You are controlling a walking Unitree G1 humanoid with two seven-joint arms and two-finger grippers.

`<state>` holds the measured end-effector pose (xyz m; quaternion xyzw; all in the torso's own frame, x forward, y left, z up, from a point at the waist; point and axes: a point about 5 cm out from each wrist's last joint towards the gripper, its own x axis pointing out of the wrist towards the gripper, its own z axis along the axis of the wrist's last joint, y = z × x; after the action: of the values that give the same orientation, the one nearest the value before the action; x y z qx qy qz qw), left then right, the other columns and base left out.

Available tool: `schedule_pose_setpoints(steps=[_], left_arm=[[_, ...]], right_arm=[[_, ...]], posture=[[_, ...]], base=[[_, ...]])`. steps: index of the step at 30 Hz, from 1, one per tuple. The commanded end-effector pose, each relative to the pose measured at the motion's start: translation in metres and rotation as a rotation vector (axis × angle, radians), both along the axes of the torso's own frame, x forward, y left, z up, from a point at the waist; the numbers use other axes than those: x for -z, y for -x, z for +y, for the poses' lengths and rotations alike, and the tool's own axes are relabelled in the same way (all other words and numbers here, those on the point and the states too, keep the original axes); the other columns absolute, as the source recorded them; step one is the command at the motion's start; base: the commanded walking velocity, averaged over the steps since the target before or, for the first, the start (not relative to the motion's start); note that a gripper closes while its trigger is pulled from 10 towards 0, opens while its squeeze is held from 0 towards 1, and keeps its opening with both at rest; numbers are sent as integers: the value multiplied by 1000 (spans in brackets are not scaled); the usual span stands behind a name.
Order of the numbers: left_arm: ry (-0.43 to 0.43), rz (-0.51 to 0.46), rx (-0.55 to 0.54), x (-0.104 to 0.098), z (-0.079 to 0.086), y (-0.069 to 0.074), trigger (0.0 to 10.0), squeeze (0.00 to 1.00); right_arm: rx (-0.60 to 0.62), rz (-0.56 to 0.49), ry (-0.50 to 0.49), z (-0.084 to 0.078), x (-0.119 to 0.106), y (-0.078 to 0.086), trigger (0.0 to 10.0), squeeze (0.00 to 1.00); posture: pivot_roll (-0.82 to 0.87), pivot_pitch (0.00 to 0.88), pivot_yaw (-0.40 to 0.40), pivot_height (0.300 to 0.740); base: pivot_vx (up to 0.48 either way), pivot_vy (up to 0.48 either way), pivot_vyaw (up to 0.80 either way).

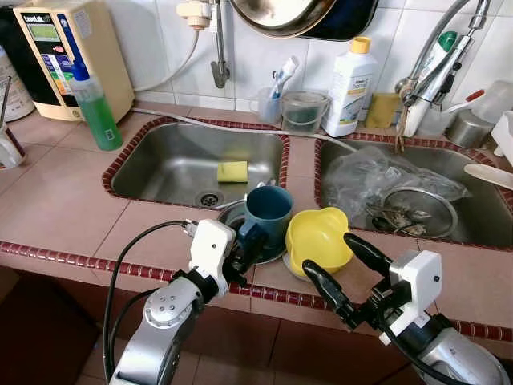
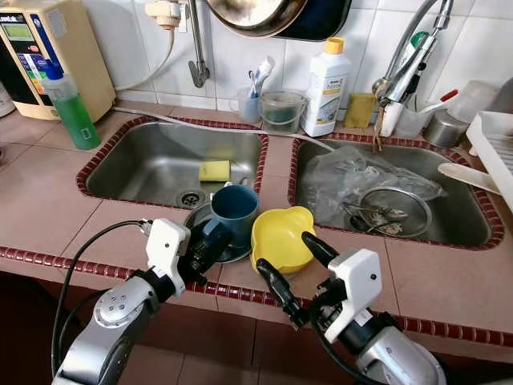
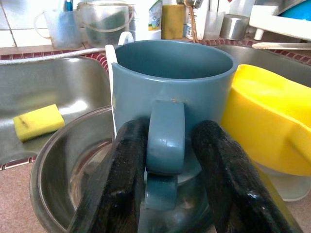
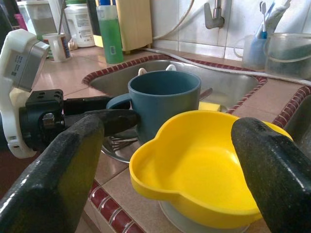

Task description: Kitchen organization

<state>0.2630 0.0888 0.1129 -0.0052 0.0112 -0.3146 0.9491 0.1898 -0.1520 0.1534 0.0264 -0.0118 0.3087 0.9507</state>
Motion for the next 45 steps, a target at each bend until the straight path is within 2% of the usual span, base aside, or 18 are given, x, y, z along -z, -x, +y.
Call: schedule_pose_setpoints(steps=[1,26,35,36,37,38,41,45], left_arm=[[-4,-10,4,-2,2,-2,0,0],[-4,-22,-3,-3,6,-3,0,0],[9,-56,19,-16,12,-11,0,0],[6,-67,23,-19,14,-13,6078,0],[6,-75,24,-23,17,-16,8824,0],[8,-76,27,-25,18,-17,10000,0],[72,-73,39,-39,30,-27,10000,0],[56,-100,36,-46,40,-35,10000,0]], right_arm=[[3,-19,9,0,-5,1,10000,0],[-13,-25,10,2,-5,-2,10000,0],[-20,-22,26,-2,-5,-2,10000,0],[-19,-23,27,-2,-5,-2,10000,0],[-18,-24,29,-3,-6,-2,10000,0],[-17,-25,29,-3,-6,-2,10000,0],[-16,-25,31,-4,-6,-2,10000,0],[-16,-25,34,-5,-7,-3,10000,0]], posture=[[-191,36,39,740],[-180,19,38,740],[-185,13,32,740],[-185,12,30,740],[-185,12,29,740],[-187,14,30,740],[-186,14,27,740],[-188,17,24,740]], base=[[0,0,0],[0,0,0],[0,0,0],[0,0,0],[0,0,0],[0,0,0],[0,0,0],[0,0,0]])
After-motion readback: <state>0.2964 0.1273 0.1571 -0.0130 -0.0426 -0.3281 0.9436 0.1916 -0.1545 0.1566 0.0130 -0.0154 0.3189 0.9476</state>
